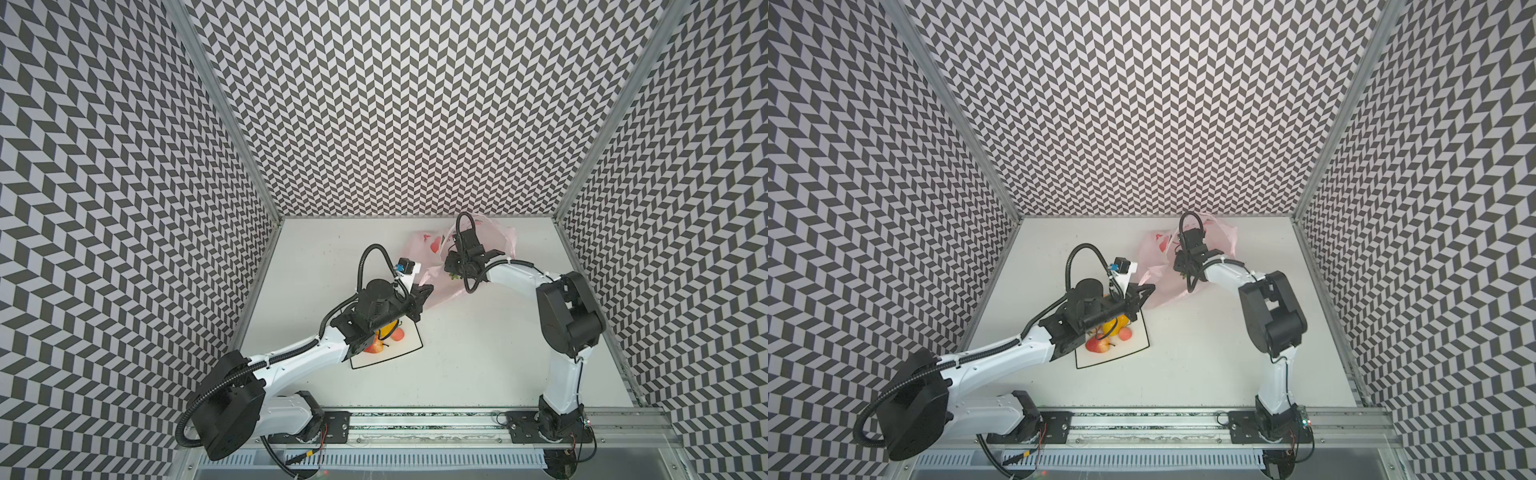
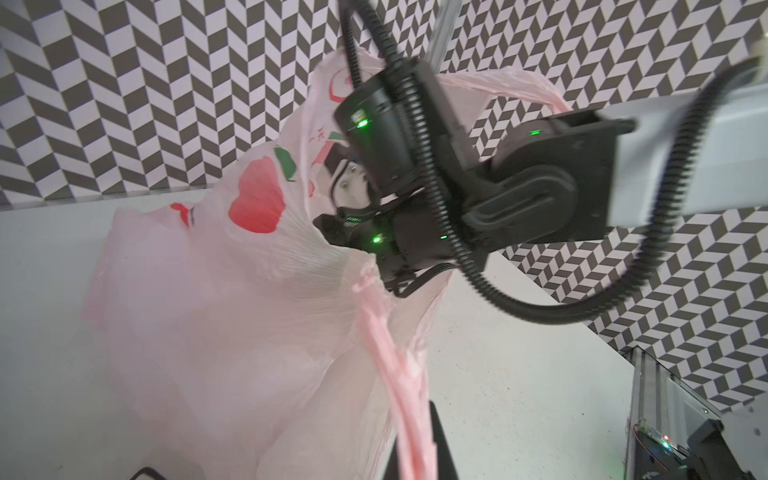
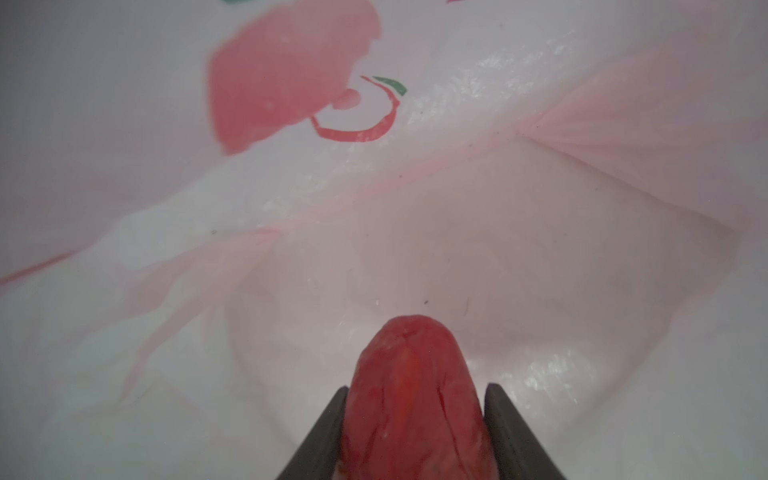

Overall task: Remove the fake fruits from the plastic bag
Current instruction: 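Lift the strawberry out of the bag while the left gripper releases the bag handle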

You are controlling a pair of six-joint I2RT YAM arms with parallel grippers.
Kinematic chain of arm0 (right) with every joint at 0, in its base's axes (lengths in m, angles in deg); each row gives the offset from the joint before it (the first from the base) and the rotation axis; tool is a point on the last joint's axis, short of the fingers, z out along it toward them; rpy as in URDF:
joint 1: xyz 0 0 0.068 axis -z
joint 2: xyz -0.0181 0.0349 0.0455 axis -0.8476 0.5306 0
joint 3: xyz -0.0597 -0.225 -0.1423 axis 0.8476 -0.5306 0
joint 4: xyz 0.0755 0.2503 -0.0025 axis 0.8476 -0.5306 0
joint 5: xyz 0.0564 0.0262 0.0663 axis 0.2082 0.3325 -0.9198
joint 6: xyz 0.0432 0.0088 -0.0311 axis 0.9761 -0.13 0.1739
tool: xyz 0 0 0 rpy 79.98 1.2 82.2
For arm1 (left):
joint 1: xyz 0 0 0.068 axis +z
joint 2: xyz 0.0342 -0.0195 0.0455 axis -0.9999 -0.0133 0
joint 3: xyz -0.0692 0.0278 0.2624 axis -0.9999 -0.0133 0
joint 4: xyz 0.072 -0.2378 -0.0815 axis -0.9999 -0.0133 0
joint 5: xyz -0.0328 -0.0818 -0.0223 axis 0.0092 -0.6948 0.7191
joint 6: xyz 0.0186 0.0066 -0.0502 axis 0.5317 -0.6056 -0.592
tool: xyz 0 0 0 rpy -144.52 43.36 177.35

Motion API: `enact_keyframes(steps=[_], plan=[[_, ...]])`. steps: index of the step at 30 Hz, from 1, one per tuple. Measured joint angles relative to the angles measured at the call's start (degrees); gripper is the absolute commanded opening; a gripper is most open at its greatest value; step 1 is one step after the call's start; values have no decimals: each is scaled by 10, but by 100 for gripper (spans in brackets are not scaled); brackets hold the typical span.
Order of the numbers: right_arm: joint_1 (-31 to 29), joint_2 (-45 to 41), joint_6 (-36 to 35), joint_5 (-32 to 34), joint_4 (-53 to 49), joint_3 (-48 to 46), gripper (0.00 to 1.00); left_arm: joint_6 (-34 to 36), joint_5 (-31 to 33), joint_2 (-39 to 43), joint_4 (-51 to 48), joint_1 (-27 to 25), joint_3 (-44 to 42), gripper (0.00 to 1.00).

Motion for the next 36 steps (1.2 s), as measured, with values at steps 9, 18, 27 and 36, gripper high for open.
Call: enact_keyframes(steps=[9,18,27,36], plan=[[18,-137,-55,-125,14,-97,35,-22,-3,-68,43,57,6,0],[20,-289,-125,-291,55,-183,35,-28,-30,-165,71,90,83,0],[-5,-369,-173,-419,87,-256,35,-43,-64,-221,87,100,103,0],[-45,-424,-188,-437,85,-276,34,-45,-98,-222,87,100,103,100]])
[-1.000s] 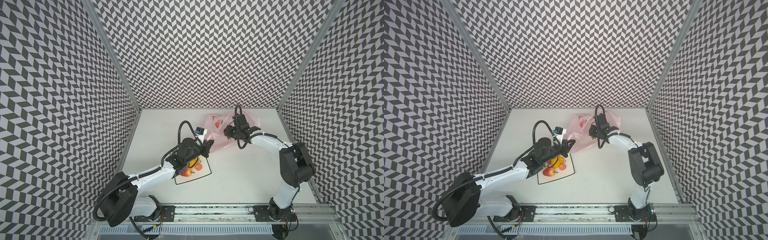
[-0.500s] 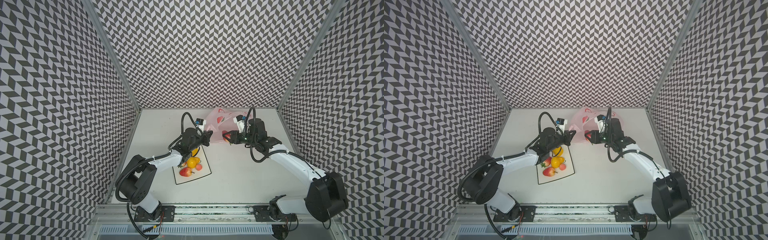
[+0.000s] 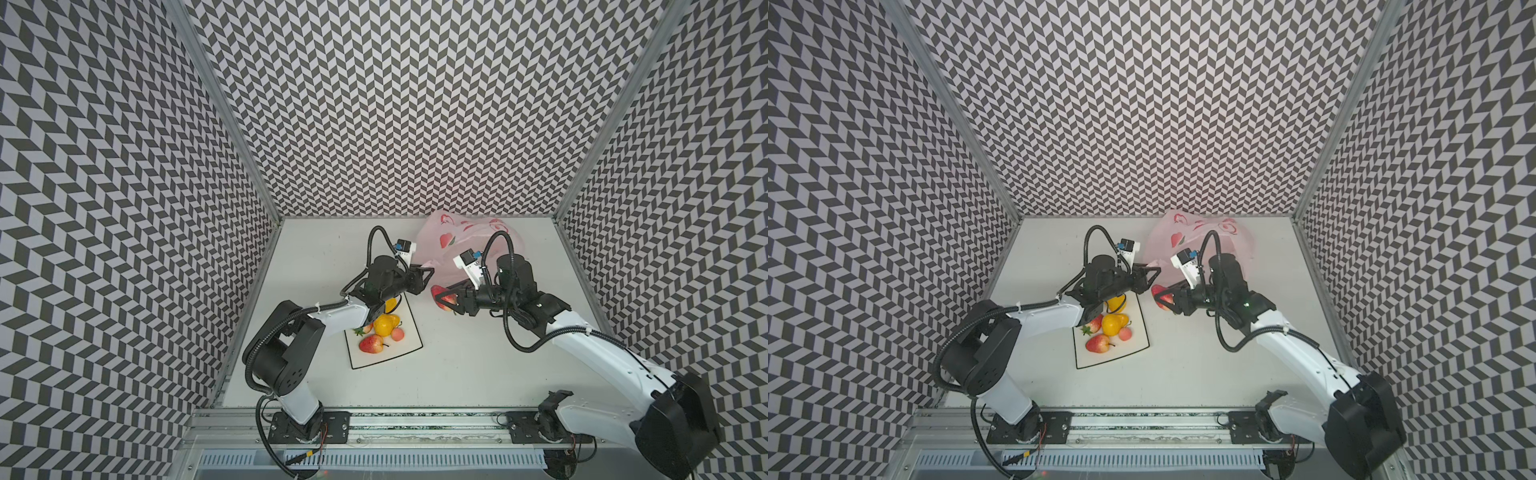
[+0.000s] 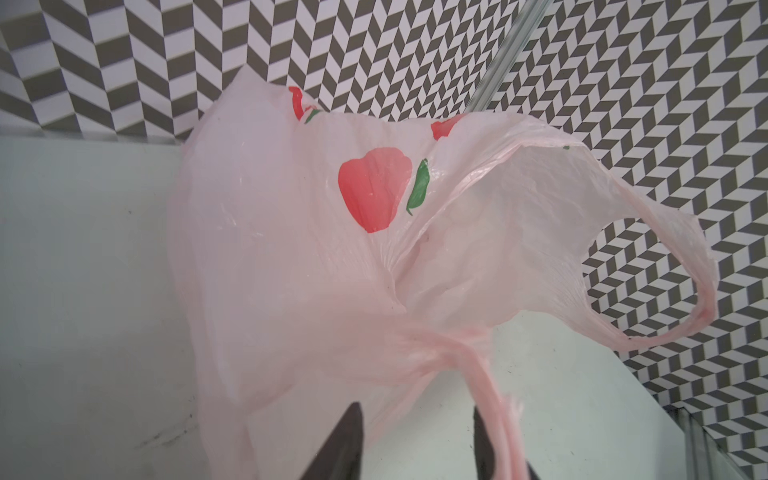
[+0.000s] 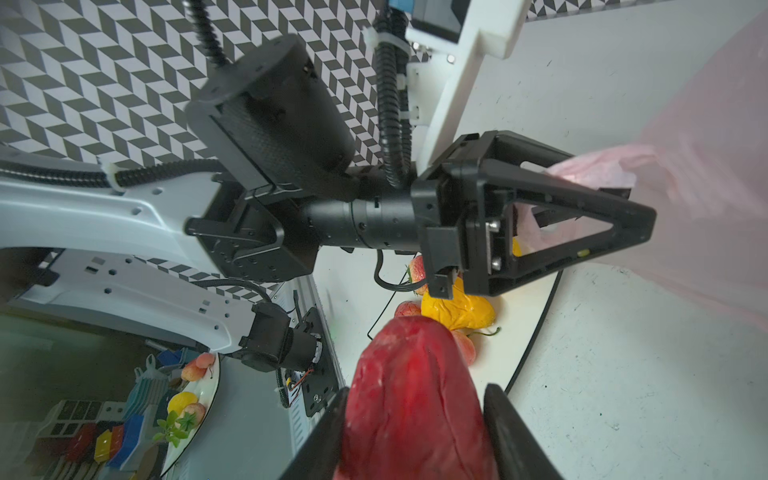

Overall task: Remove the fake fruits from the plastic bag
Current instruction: 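Lift the strawberry out of the bag while the left gripper releases the bag handle, then carry the strawberry over the plate while the left arm draws back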

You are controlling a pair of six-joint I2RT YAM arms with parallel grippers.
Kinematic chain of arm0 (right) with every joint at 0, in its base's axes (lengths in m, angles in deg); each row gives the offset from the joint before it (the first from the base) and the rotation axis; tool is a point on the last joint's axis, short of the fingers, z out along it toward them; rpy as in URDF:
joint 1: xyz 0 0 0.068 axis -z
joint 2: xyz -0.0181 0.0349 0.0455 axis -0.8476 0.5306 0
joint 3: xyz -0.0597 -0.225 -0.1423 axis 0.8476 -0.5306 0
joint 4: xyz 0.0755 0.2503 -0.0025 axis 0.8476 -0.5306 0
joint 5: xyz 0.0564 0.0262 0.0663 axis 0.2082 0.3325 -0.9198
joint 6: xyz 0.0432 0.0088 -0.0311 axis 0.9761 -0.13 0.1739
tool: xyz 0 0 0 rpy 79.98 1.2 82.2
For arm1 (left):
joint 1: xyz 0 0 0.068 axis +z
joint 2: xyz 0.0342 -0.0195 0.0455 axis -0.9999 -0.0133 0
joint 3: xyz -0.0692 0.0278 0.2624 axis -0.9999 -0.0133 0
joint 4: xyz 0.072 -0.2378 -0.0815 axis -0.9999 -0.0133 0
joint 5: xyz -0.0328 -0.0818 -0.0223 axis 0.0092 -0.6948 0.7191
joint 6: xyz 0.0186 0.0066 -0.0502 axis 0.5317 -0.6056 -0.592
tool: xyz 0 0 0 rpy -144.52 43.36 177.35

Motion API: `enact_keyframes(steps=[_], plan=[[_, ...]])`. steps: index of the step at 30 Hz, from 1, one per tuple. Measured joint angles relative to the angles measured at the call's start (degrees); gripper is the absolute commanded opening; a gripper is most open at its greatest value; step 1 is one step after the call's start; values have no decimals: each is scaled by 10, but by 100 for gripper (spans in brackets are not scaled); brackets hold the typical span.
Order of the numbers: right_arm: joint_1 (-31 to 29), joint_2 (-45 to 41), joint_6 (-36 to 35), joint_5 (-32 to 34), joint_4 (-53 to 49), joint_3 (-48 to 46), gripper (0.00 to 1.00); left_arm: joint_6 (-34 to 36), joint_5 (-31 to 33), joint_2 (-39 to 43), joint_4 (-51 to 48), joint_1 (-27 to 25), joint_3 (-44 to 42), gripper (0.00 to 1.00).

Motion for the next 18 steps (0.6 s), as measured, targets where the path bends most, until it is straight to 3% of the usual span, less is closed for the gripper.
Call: enact_keyframes(steps=[3,9,14,18], plan=[[0,-47,-1,55,2,0,32,9,1,36,-6,0,-16,100],[-3,-77,3,171,4,42,31,42,37,199,-51,-3,-82,100],[-67,-22,2,254,12,103,31,41,188,376,-141,-6,-129,100],[-162,72,-31,311,14,163,31,11,312,492,-222,39,-139,99]])
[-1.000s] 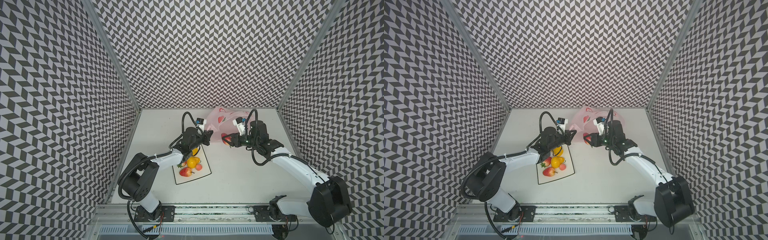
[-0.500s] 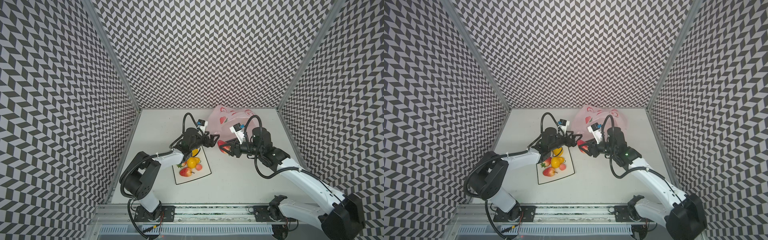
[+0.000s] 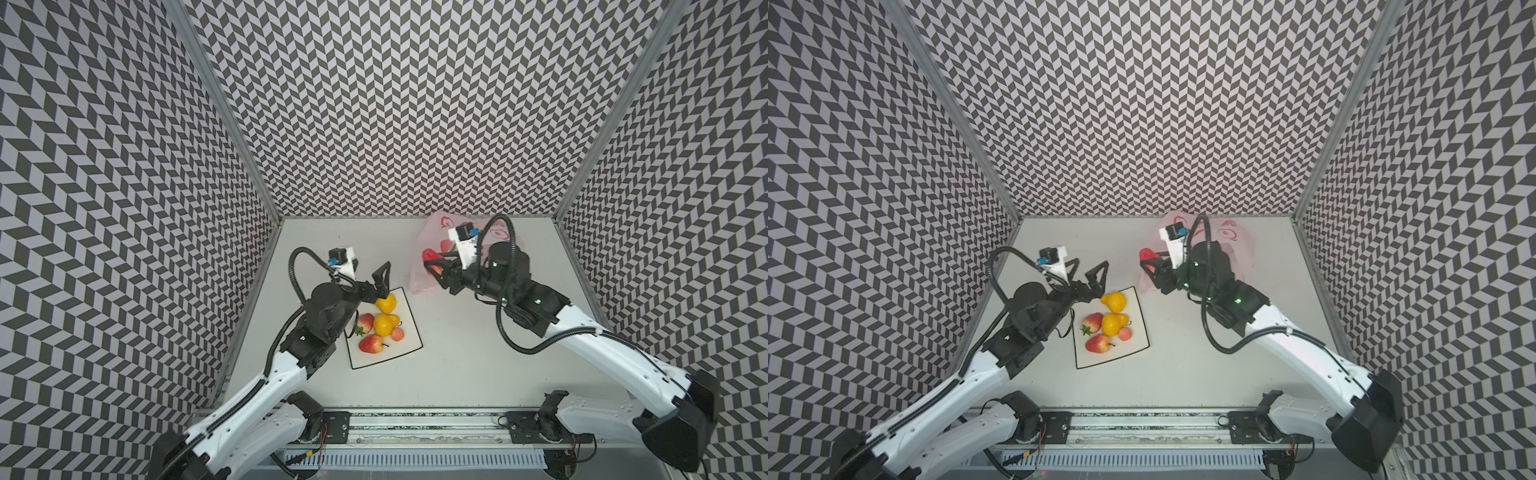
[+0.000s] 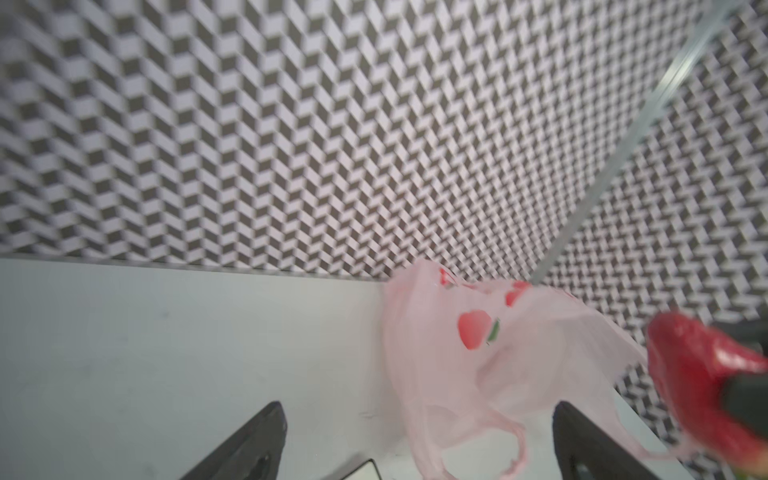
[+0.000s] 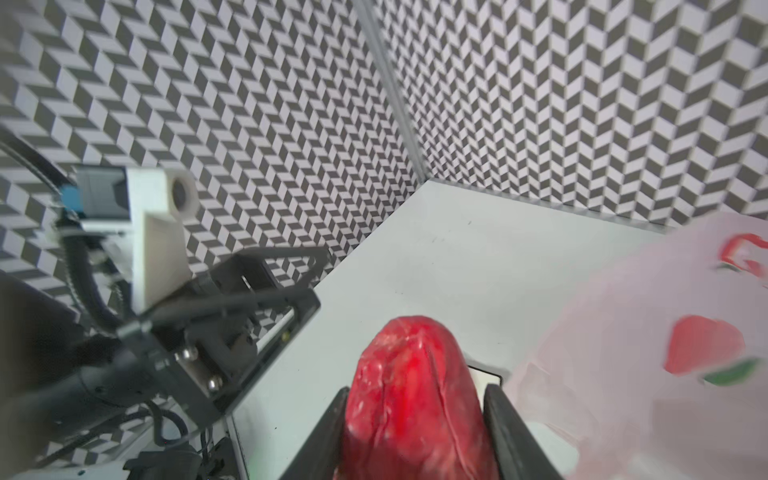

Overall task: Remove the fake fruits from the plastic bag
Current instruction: 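Carry the strawberry over the plate while the left arm draws back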

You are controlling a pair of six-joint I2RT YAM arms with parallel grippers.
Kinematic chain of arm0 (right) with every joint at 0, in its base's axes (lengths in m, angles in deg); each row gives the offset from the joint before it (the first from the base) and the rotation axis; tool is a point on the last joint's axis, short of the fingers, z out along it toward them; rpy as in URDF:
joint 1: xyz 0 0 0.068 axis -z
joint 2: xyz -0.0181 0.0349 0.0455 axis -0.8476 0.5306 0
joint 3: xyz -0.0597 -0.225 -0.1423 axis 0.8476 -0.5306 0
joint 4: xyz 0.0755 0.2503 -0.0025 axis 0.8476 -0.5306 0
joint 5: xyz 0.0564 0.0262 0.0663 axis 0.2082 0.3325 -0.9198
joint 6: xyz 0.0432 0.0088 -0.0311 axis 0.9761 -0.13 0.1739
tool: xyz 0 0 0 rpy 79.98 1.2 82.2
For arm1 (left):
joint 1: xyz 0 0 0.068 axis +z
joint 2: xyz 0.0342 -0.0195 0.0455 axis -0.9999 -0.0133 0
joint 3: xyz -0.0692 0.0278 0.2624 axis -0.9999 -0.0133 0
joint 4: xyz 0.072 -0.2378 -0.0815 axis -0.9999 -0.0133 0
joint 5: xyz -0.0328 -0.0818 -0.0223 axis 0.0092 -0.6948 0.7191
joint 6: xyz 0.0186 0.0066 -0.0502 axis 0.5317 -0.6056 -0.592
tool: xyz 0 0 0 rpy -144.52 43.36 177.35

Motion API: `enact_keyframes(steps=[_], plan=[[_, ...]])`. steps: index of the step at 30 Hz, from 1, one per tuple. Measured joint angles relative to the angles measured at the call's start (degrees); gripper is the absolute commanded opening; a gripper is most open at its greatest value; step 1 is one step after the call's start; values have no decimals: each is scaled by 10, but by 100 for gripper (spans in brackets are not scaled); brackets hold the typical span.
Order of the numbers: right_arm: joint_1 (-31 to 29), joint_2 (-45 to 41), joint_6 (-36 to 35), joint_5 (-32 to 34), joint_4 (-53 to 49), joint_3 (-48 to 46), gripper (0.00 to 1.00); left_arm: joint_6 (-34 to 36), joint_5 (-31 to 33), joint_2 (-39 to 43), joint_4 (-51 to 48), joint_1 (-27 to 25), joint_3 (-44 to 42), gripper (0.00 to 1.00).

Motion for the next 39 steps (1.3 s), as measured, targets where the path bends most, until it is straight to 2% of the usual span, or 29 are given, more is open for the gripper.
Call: enact_keyframes(steps=[4,8,13,18,24,31,39], plan=[[-80,136,-42,41,-3,78,32,-32,97,76,-74,55,0,98],[-130,263,-88,80,-5,146,34,-45,171,129,-139,67,0,98],[-163,405,-129,127,-30,237,36,-52,221,181,-206,67,0,98],[-165,503,-142,181,-66,319,39,-59,240,218,-257,67,0,98],[-164,526,-150,224,-88,329,45,-58,251,226,-278,67,0,98],[-164,527,-162,234,-89,327,51,-58,251,219,-278,67,0,98],[-165,530,-170,231,-90,325,70,-57,251,209,-275,67,0,98]])
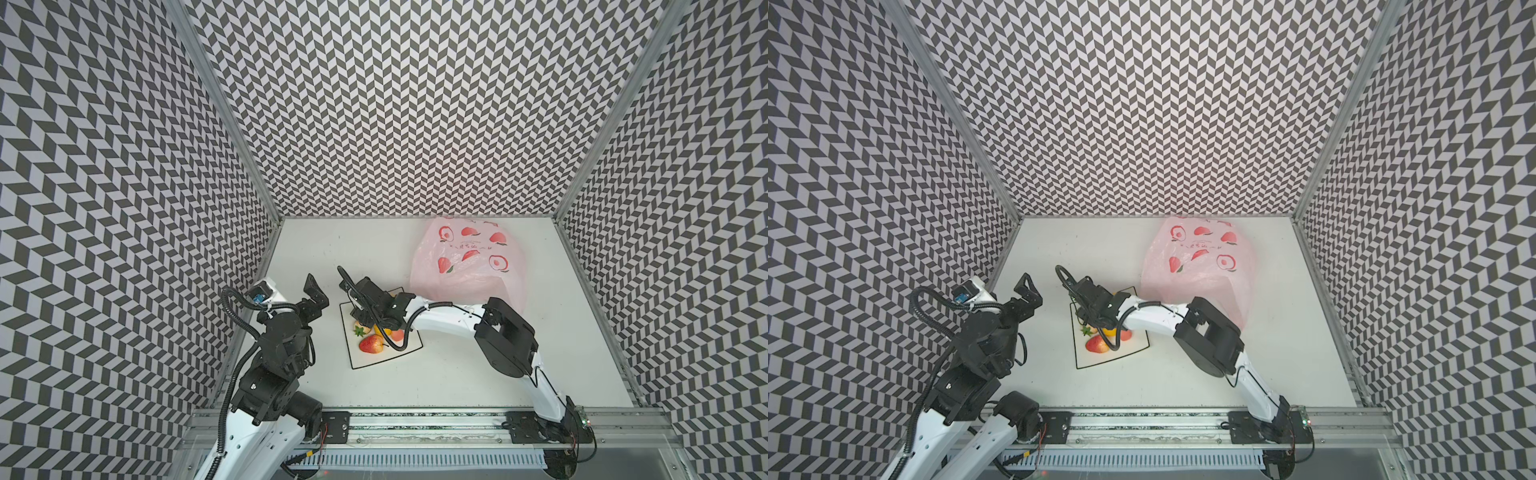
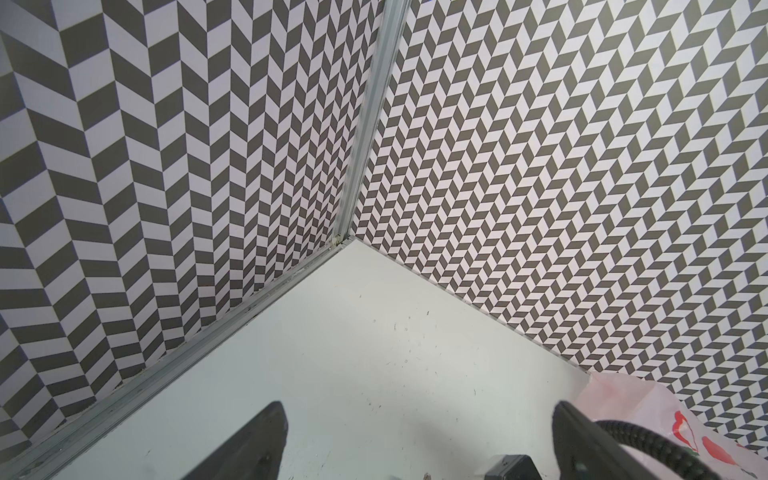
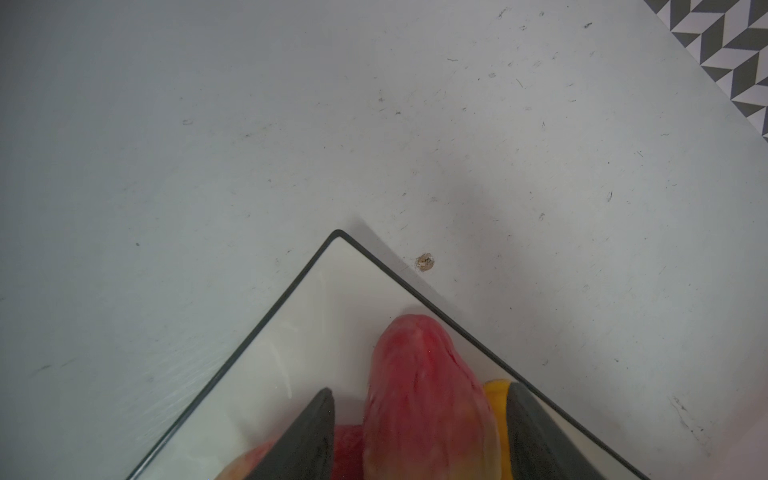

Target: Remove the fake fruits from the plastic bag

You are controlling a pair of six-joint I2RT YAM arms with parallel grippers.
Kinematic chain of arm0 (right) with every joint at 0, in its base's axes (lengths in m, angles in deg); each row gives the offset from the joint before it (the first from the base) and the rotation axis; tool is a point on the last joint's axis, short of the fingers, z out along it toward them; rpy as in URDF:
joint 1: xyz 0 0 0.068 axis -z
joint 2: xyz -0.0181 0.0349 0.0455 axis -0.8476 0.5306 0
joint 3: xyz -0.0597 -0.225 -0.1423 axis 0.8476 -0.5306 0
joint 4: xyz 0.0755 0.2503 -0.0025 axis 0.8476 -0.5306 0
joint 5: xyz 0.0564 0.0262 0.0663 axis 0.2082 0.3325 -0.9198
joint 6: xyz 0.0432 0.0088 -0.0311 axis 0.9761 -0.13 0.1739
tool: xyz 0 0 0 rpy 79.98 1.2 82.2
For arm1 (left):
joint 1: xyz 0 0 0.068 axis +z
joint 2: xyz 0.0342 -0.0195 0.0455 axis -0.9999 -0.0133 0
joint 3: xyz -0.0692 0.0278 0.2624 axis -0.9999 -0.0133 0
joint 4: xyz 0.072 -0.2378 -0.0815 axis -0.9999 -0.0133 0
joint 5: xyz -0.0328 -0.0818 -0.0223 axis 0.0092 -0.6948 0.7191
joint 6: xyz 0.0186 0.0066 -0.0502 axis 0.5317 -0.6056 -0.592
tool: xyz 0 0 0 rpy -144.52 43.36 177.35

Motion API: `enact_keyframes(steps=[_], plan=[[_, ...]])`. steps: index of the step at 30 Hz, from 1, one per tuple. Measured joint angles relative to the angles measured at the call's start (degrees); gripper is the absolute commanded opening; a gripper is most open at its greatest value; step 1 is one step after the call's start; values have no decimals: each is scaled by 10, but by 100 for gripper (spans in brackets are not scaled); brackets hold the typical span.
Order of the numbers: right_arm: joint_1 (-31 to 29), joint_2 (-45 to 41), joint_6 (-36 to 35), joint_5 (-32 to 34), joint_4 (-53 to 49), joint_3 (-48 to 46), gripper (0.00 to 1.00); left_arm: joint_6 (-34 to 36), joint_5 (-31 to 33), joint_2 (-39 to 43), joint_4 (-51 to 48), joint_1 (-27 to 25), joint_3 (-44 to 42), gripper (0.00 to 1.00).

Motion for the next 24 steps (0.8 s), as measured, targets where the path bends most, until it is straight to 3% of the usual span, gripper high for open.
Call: enact_keyframes(steps=[8,11,19,21,24], plan=[[0,-6,5,-21,0,0,76,3,0,-6,5,0,0,98],[0,-46,11,-29,5,-29,75,3,-1,-14,12,0,0,99],[18,-355,47,13,63,-245,73,-2,-4,-75,31,0,2,100],[50,-434,64,31,79,-295,68,0,-8,-91,45,3,2,100],[149,-545,86,59,111,-385,63,6,-23,-121,85,22,-2,100]])
